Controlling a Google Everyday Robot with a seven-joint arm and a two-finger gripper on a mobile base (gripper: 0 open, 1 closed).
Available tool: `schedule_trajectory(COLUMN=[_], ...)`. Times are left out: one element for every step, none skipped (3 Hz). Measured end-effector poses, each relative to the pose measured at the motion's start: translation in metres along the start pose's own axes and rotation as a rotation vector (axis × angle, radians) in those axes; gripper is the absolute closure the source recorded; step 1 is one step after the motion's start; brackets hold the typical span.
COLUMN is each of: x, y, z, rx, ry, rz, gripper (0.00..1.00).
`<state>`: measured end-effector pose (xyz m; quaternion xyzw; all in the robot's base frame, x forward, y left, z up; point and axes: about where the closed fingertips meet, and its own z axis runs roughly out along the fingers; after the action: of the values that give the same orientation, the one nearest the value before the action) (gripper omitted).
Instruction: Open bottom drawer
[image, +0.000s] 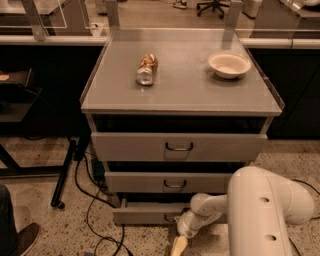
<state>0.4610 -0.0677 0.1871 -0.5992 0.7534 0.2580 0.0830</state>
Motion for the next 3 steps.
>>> schedule_trajectory(x=[0.024,0.038,0.022], y=[0.039,0.066,0.055], z=[-0.026,-0.041,-0.036], rx=[-0.047,-0.107,-0.073], ry=[0.013,-0.017,-0.008], rz=[0.018,0.040,-0.005], gripper=[0.00,0.00,0.00])
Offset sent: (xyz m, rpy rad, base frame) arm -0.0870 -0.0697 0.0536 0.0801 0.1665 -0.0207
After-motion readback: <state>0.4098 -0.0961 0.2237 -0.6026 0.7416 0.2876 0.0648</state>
